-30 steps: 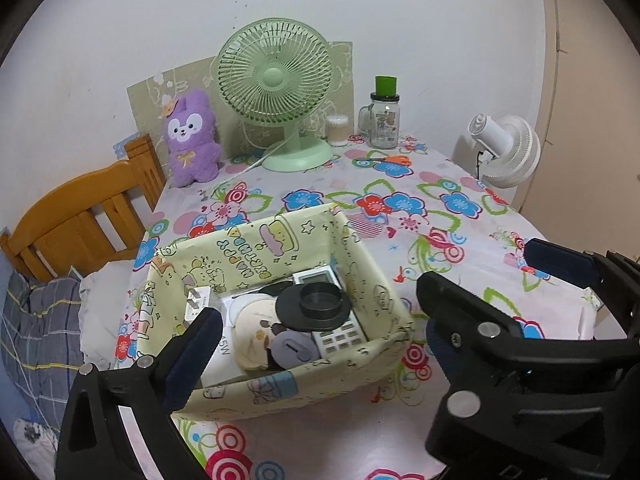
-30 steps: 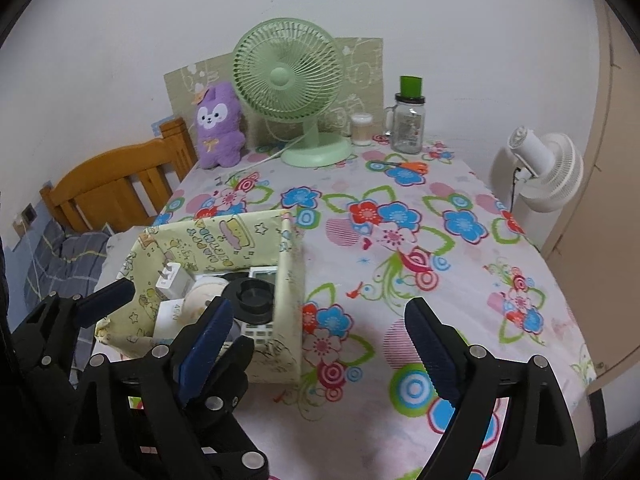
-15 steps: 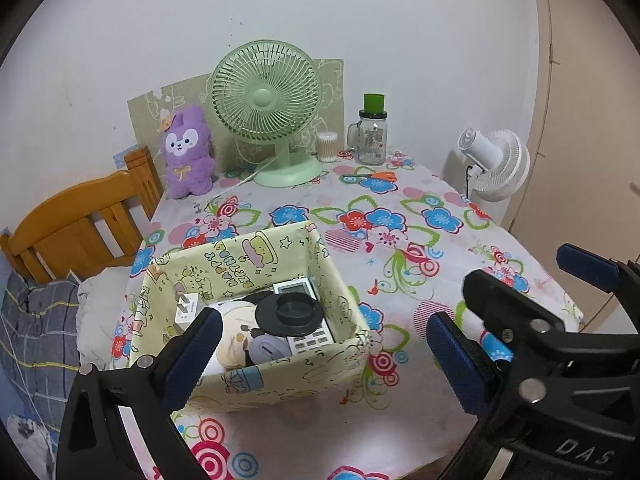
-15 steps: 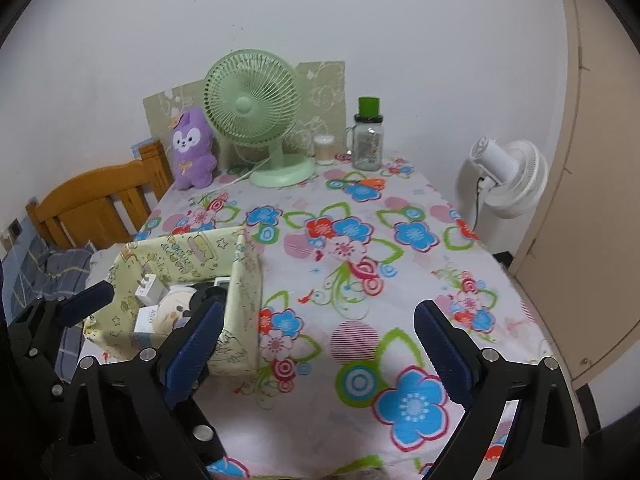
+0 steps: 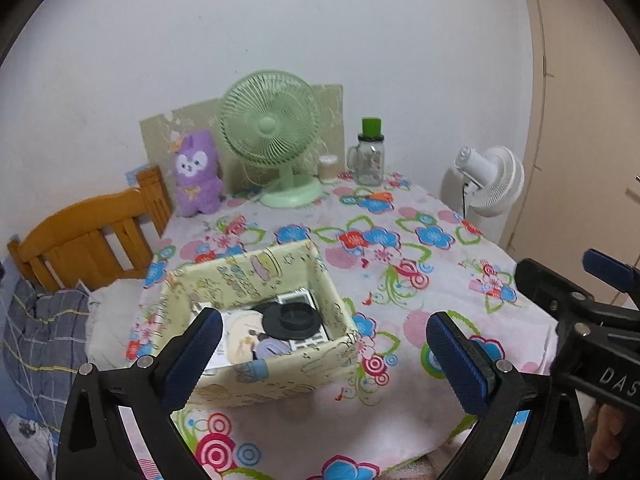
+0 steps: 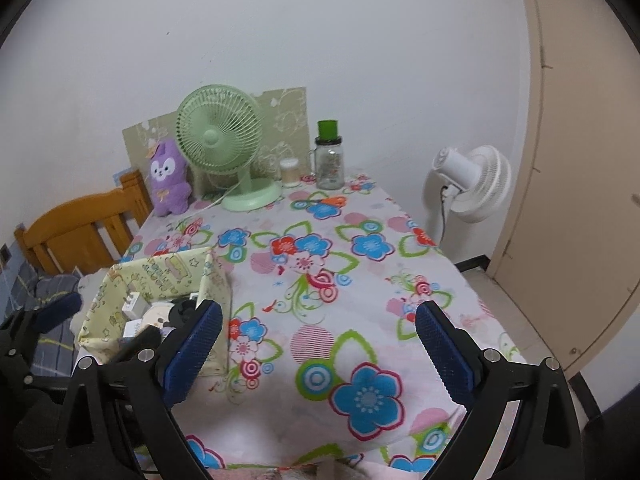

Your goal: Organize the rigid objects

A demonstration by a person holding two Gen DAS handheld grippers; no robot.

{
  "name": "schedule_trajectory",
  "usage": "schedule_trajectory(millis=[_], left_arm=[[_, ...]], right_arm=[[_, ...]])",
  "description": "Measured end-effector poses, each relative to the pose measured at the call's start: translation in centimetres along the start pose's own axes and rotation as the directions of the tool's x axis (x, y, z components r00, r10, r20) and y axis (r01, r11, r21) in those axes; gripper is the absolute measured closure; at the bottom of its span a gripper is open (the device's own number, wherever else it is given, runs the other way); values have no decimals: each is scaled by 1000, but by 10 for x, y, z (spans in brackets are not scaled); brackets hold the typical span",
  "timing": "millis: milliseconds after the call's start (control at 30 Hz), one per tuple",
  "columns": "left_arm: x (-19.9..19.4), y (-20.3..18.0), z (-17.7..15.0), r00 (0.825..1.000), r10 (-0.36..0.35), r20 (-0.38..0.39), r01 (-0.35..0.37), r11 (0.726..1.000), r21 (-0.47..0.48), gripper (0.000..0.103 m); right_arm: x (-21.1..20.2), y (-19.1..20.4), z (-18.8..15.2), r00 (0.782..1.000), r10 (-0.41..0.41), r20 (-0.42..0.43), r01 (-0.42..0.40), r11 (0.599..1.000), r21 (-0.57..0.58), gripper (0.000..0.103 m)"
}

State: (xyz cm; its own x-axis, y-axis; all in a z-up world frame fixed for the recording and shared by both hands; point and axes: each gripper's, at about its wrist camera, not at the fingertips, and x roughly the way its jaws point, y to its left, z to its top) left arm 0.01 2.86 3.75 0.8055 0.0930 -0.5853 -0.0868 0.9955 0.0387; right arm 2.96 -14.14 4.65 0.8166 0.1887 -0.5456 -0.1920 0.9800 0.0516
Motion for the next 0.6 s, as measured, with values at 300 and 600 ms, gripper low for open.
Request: schedule_trajectory(millis=[300, 600], left_arm=[[-24, 4, 0, 999, -18, 47, 18, 1000, 1, 0], [-39, 7, 1, 996, -29, 85, 29, 1000, -4, 0]], right_arm=[[-29, -9, -3, 995, -58, 76, 57, 998, 14, 1], [-50, -7, -5, 988, -89, 126, 90, 996, -6, 0]])
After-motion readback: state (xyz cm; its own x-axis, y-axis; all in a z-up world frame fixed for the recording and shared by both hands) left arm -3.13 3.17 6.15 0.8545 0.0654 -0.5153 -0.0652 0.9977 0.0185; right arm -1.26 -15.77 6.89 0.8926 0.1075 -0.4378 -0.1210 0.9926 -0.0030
